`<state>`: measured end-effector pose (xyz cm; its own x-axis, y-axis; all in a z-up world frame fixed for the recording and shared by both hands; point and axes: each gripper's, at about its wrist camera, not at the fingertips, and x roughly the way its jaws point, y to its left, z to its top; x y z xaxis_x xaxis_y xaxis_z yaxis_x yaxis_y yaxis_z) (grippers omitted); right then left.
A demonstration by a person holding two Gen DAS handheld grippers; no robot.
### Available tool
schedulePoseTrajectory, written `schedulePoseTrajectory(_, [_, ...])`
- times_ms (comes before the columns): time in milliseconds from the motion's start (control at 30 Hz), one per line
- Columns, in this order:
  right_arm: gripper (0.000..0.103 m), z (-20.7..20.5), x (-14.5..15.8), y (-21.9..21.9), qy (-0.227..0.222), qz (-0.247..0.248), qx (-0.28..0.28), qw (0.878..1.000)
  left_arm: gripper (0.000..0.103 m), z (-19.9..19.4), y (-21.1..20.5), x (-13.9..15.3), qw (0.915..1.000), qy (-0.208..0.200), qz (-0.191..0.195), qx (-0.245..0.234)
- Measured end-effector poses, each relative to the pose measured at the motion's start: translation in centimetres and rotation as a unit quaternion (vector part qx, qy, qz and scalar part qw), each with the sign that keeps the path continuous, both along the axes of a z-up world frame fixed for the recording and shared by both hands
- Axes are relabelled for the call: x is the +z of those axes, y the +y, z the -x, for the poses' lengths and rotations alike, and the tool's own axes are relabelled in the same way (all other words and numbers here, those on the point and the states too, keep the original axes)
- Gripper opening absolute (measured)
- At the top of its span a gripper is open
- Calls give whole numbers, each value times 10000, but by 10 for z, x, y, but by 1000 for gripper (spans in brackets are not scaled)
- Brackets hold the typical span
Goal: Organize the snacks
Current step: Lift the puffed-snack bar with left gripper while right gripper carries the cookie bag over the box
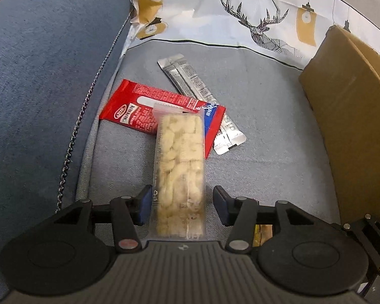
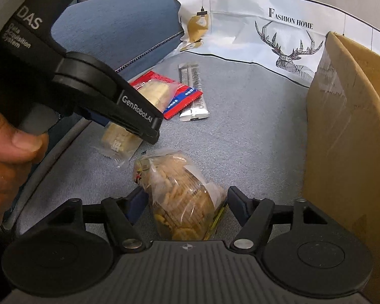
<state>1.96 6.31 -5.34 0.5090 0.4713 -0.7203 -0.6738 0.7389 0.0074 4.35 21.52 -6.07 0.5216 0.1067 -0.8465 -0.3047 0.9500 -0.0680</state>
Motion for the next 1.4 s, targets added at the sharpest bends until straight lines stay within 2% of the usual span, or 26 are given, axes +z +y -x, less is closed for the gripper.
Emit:
schedulePoseTrajectory(33, [64, 0, 0, 0, -22, 8, 7, 10000, 53, -1, 0, -1, 10000, 16, 9, -13])
schedulePoseTrajectory(67, [61, 1, 1, 1, -43, 18, 13, 10000, 44, -1, -1, -1, 10000, 29, 19, -34])
schedulePoseTrajectory(100, [60, 2, 1, 1, -73, 26, 16, 10000, 41, -1, -1, -1, 10000, 36, 25, -66])
schedulePoseTrajectory(200, [53, 6, 5, -1, -210, -14, 19, 9998, 40, 2, -1, 2, 9999, -40, 24, -121])
schedulePoseTrajectory(300, [51, 10, 12, -5, -466, -85, -91, 9988, 40, 6, 0, 5, 9994, -155, 262, -157])
schedulePoseTrajectory(400, [51, 9, 13, -9, -601, -23, -311, 9977, 40, 5, -5, 0, 9984, 19, 424, -366])
schedulePoseTrajectory(467, [51, 5, 10, -10, -529, 47, -423, 9977, 40, 4, -11, -1, 9983, 79, 274, -512])
schedulePoseTrajectory(567, [52, 3, 3, -6, -308, 186, -371, 9987, 41, 4, -12, -2, 9982, 85, 277, -527])
schedulePoseTrajectory(867, [52, 3, -1, -5, -368, 207, -349, 9985, 40, 2, -13, 0, 9983, 40, 126, -563])
schedulePoseTrajectory(967, [49, 8, 5, -8, -509, 63, -347, 9981, 40, 3, -13, 10, 9986, -186, 133, -478])
schedulePoseTrajectory(1067, [48, 21, 15, -18, -732, -97, -354, 9966, 40, 12, -16, 26, 9973, -607, 151, -394])
schedulePoseTrajectory(1233, [47, 44, 35, -30, -1145, -376, -259, 9924, 40, 33, -27, 55, 9914, -1253, -90, -373])
schedulePoseTrajectory(1400, [47, 63, 57, -36, -1587, -460, -132, 9862, 40, 57, -28, 77, 9841, -1770, -133, -49])
